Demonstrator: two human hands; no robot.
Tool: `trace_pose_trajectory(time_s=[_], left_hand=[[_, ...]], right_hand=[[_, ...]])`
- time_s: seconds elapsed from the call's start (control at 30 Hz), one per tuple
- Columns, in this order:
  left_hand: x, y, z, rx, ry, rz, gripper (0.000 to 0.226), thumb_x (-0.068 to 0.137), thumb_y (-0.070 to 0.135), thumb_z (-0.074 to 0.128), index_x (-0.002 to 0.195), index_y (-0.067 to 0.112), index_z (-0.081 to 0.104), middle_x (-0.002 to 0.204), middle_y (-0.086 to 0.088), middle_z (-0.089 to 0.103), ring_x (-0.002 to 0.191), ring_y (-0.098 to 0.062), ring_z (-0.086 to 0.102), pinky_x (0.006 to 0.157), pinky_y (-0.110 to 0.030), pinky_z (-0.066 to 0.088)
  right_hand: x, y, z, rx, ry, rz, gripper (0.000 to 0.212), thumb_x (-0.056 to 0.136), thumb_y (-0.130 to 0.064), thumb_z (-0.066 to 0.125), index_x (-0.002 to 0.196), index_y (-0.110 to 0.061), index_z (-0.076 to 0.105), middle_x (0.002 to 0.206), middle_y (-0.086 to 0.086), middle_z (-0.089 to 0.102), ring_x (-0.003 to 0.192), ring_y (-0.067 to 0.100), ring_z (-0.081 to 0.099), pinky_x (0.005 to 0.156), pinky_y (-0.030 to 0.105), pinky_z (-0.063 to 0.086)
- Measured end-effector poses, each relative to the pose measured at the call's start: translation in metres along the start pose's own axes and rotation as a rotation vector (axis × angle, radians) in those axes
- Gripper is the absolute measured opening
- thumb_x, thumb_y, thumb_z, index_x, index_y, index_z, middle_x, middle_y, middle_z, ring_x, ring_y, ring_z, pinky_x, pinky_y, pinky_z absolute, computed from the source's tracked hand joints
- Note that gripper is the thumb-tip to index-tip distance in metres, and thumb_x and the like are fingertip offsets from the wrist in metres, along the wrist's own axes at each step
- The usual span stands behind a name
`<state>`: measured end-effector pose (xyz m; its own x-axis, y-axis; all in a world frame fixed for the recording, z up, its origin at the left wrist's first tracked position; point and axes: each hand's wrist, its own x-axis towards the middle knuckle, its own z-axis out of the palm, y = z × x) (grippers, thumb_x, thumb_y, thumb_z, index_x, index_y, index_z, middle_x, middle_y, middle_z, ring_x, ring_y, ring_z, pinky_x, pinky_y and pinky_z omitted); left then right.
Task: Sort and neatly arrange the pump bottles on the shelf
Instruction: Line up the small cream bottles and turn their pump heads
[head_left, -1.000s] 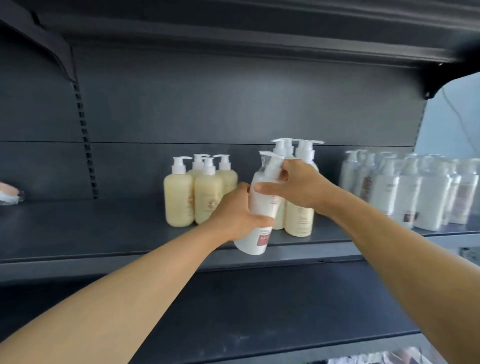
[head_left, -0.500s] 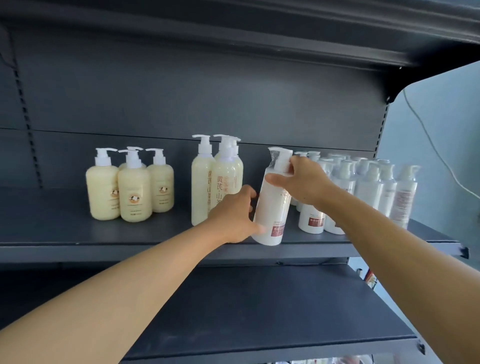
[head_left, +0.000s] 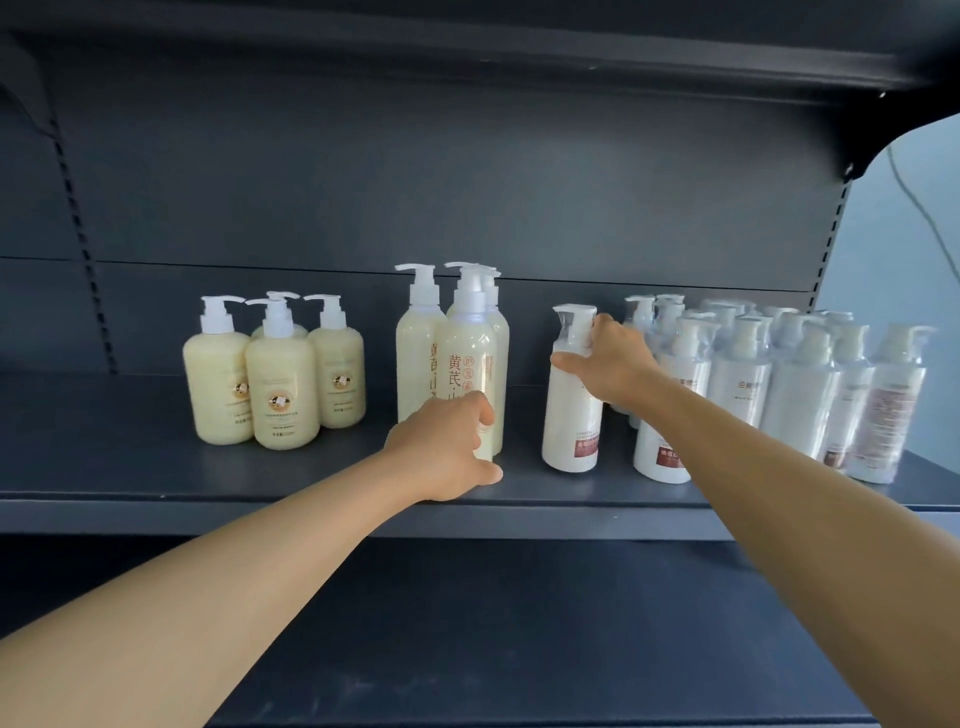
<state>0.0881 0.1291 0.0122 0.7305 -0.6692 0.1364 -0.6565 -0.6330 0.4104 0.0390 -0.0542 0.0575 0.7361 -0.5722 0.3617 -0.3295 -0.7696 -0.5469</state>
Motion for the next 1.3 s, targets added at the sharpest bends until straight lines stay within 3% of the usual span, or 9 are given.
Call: trace_pose_trajectory(time_s=[0.17, 0.37, 0.5, 0.6, 0.67, 0.87, 1.03, 1.13, 1.3], left_hand=[[0.004, -0.012, -0.005, 0.028, 0.01, 0.025, 0.043, 0.08, 0.033, 0.067, 0.119, 0.029, 0.047, 0.104, 0.011, 0.056, 0.104, -0.015, 0.053, 0.091, -0.041, 0.049], [0.01, -0.028, -0.006, 0.004, 0.024, 0.027, 0.035, 0.077, 0.033, 0.069, 0.107, 0.03, 0.05, 0.112, 0.007, 0.059, 0.104, -0.018, 0.057, 0.088, -0.041, 0.051], [0.01, -0.033, -0.005, -0.011, 0.021, 0.041, 0.033, 0.076, 0.034, 0.07, 0.104, 0.029, 0.051, 0.112, 0.007, 0.059, 0.102, -0.018, 0.058, 0.086, -0.042, 0.052], [0.009, -0.035, -0.006, -0.026, 0.021, 0.047, 0.033, 0.076, 0.035, 0.071, 0.102, 0.03, 0.051, 0.107, 0.009, 0.06, 0.1, -0.017, 0.059, 0.087, -0.041, 0.052], [0.008, -0.037, -0.008, -0.033, 0.028, 0.043, 0.031, 0.077, 0.035, 0.072, 0.099, 0.032, 0.05, 0.104, 0.011, 0.059, 0.098, -0.015, 0.059, 0.087, -0.041, 0.052], [0.0, -0.049, -0.018, -0.064, 0.072, -0.018, 0.031, 0.076, 0.031, 0.073, 0.1, 0.028, 0.053, 0.098, 0.01, 0.059, 0.094, -0.014, 0.06, 0.086, -0.04, 0.053], [-0.018, -0.067, -0.027, -0.057, 0.102, -0.13, 0.036, 0.079, 0.031, 0.071, 0.11, 0.024, 0.054, 0.101, 0.008, 0.06, 0.094, -0.013, 0.06, 0.087, -0.038, 0.053], [-0.03, -0.083, -0.033, -0.062, 0.126, -0.212, 0.036, 0.08, 0.033, 0.069, 0.112, 0.025, 0.055, 0.101, 0.009, 0.061, 0.097, -0.012, 0.06, 0.087, -0.038, 0.053], [-0.047, -0.113, -0.044, -0.077, 0.197, -0.329, 0.038, 0.08, 0.032, 0.07, 0.113, 0.025, 0.054, 0.095, 0.011, 0.058, 0.098, -0.013, 0.059, 0.092, -0.039, 0.05]], right_hand=[[0.005, 0.002, 0.009, 0.004, 0.008, 0.048, 0.049, 0.087, -0.035, 0.06, 0.119, -0.002, 0.044, 0.115, 0.015, 0.055, 0.09, 0.026, 0.047, 0.071, 0.031, 0.037], [0.0, 0.006, 0.015, -0.017, 0.062, 0.084, 0.047, 0.088, -0.034, 0.059, 0.119, -0.002, 0.042, 0.11, 0.013, 0.054, 0.089, 0.024, 0.043, 0.071, 0.032, 0.035], [-0.008, 0.01, 0.018, -0.027, 0.006, 0.088, 0.051, 0.087, -0.027, 0.062, 0.125, -0.005, 0.035, 0.117, 0.016, 0.054, 0.102, 0.031, 0.052, 0.074, 0.032, 0.039], [-0.016, 0.009, 0.019, -0.071, -0.006, 0.078, 0.061, 0.085, -0.027, 0.065, 0.13, -0.005, 0.031, 0.127, 0.017, 0.048, 0.116, 0.034, 0.047, 0.085, 0.038, 0.04], [-0.025, 0.003, 0.019, -0.119, 0.041, 0.032, 0.068, 0.084, -0.028, 0.066, 0.135, -0.005, 0.027, 0.134, 0.018, 0.037, 0.125, 0.036, 0.036, 0.097, 0.041, 0.036], [-0.054, -0.028, 0.025, -0.14, 0.173, -0.235, 0.074, 0.085, -0.03, 0.063, 0.143, -0.01, 0.021, 0.143, 0.011, 0.027, 0.133, 0.029, 0.019, 0.106, 0.04, 0.033], [-0.072, -0.054, 0.036, -0.063, 0.179, -0.431, 0.06, 0.086, -0.028, 0.063, 0.136, -0.012, 0.034, 0.134, 0.007, 0.036, 0.126, 0.024, 0.027, 0.1, 0.026, 0.027], [-0.08, -0.069, 0.048, 0.015, 0.134, -0.508, 0.056, 0.085, -0.027, 0.064, 0.133, -0.013, 0.038, 0.131, 0.004, 0.039, 0.121, 0.022, 0.032, 0.092, 0.027, 0.033], [-0.084, -0.09, 0.076, 0.107, -0.022, -0.581, 0.056, 0.086, -0.024, 0.063, 0.135, -0.013, 0.036, 0.13, 0.005, 0.041, 0.12, 0.023, 0.04, 0.092, 0.025, 0.033]])
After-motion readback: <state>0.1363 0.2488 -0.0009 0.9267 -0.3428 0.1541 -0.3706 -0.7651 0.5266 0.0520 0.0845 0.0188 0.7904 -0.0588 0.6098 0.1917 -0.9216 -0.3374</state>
